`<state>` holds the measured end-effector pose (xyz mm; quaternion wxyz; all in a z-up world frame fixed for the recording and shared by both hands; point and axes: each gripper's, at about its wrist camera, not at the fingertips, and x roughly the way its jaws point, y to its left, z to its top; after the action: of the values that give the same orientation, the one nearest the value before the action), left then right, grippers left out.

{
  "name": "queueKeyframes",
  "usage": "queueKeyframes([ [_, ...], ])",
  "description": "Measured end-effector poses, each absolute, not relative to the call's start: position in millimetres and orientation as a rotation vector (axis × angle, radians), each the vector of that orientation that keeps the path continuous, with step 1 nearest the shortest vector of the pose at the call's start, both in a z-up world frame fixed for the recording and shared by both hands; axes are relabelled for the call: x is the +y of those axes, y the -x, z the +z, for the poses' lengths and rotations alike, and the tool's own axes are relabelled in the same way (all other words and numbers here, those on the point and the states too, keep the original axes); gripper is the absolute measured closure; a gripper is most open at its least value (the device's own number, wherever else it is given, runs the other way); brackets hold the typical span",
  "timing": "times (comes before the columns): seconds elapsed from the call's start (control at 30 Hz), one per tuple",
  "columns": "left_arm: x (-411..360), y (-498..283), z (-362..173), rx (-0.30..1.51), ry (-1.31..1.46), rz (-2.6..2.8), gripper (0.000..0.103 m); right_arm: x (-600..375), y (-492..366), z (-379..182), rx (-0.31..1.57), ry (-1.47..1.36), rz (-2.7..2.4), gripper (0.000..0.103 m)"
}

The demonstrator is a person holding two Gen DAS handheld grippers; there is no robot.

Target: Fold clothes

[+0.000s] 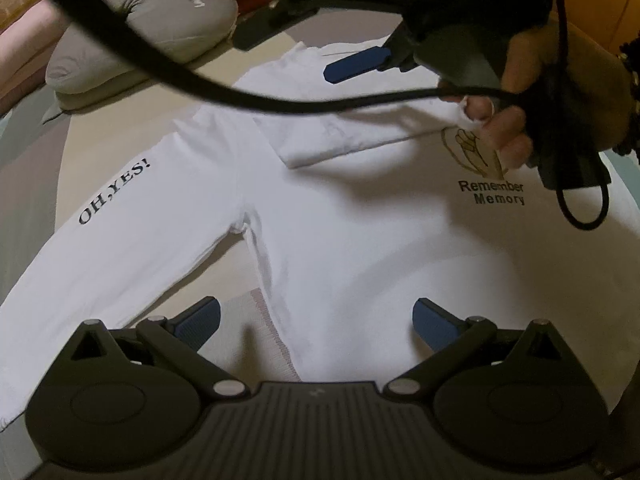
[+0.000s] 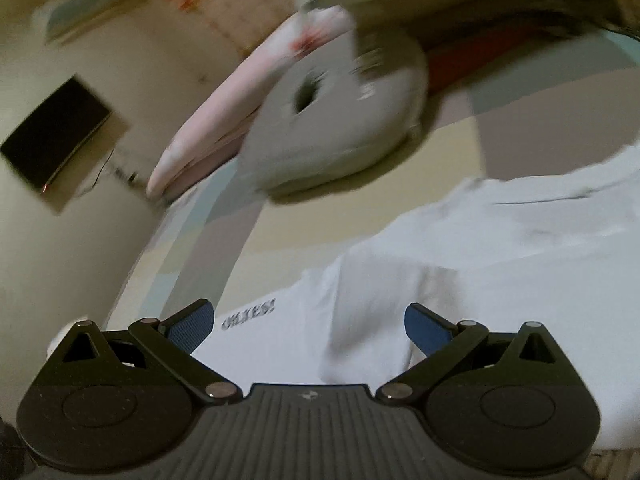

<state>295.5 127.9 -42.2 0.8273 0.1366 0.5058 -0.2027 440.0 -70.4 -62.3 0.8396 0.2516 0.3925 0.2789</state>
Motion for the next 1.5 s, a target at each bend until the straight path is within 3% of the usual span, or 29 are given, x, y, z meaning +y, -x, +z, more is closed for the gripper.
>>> queueKeyframes([
  [0.43,127.5,-294.9,-49.4,1.096,-0.304,-0.419,0.001,-173.3,-407.8,-50.1,0.823,-0.388,0.249,0.000],
  [0.8,83.5,-312.4,-43.6,1.103,-0.413,-0.395,0.001,-269.8,-338.9,-81.8,0.948,-0.209,0.058,0.000],
  [0.93,53.0,-324.0,-37.1,1.087,-0.413,-0.406,0.001,-285.6,-313.6,-73.2,0.910,-0.100,0.020,0.000],
  [1.2,-25.8,-344.5,-36.3,1.058,-0.407,-0.453,0.001,-300.3,-322.2,-97.3,0.842,0.376,-0.106,0.000],
  [1.5,-68.9,-348.8,-36.4,1.043,-0.436,-0.482,0.001,-340.9,-308.7,-93.7,0.871,0.219,-0.136,0.000],
])
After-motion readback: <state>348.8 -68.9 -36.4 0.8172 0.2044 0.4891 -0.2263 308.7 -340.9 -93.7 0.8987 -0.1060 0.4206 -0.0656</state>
